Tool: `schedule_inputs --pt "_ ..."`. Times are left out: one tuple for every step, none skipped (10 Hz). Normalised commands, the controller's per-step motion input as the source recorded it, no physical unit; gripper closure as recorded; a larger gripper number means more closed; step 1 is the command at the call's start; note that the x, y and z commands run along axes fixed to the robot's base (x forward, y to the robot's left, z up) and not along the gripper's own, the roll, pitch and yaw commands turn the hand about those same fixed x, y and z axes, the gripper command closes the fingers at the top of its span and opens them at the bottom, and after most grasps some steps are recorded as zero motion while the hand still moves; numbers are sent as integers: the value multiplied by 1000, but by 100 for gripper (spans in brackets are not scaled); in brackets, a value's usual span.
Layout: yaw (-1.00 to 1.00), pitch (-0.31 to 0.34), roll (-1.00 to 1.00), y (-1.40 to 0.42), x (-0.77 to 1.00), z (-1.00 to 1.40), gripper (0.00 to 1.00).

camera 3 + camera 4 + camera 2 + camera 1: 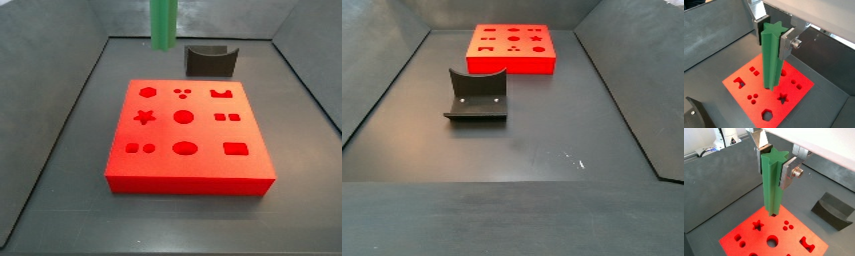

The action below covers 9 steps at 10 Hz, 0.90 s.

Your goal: Insert the star object.

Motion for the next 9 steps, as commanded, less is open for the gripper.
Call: schedule_inputs --pt "71 -66 -144 -20 60 -263 100" --pt "866 -87 -84 -157 11 -414 100" --pt "914 -117 -16 -157 9 -446 100" --pt "1000 -100 0 0 0 -337 100" --pt "1000 -83 0 0 0 -349 100" --pt "1000 -66 0 0 0 -340 100" --pt "1000 -51 13 0 0 -283 100" --pt "1000 -56 20 0 0 -251 100" --pt "751 -66 16 -371 17 -246 100"
